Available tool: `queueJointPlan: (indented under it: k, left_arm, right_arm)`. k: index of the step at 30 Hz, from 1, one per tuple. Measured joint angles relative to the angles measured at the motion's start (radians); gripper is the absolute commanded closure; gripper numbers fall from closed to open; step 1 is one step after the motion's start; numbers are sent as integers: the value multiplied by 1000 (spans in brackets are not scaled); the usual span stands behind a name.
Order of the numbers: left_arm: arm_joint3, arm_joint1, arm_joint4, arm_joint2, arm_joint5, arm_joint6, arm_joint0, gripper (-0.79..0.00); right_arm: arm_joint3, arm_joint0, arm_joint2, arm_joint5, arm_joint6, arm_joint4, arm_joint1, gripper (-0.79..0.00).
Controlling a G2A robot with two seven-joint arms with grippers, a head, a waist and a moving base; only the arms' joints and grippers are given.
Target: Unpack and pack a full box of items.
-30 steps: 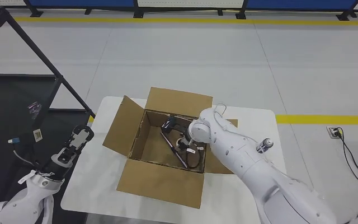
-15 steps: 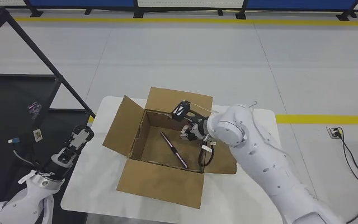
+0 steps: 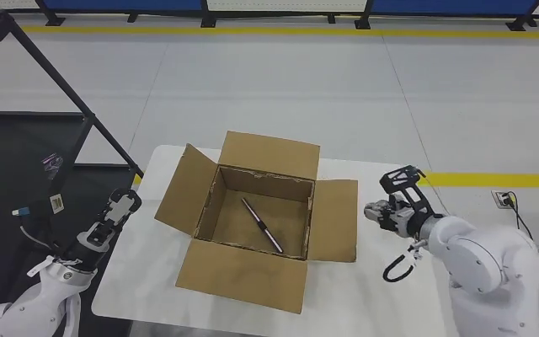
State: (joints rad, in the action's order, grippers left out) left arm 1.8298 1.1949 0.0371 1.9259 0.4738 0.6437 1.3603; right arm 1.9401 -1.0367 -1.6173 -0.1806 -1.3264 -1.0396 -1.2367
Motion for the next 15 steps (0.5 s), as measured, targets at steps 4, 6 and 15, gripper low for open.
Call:
queueJointPlan:
  k: [4, 6, 15]
  left_arm:
    - [0, 0, 0, 0, 0, 0, 0, -785]
    - [0, 0, 0, 0, 0, 0, 0, -785]
    - [0, 0, 0, 0, 0, 0, 0, -785]
  right_arm:
    - [-87, -22, -46, -30, -42, 51, 11, 0]
    - [-130, -36, -57, -66, -54, 63, 17, 0]
    - [-314, -21, -25, -21, -31, -26, 31, 0]
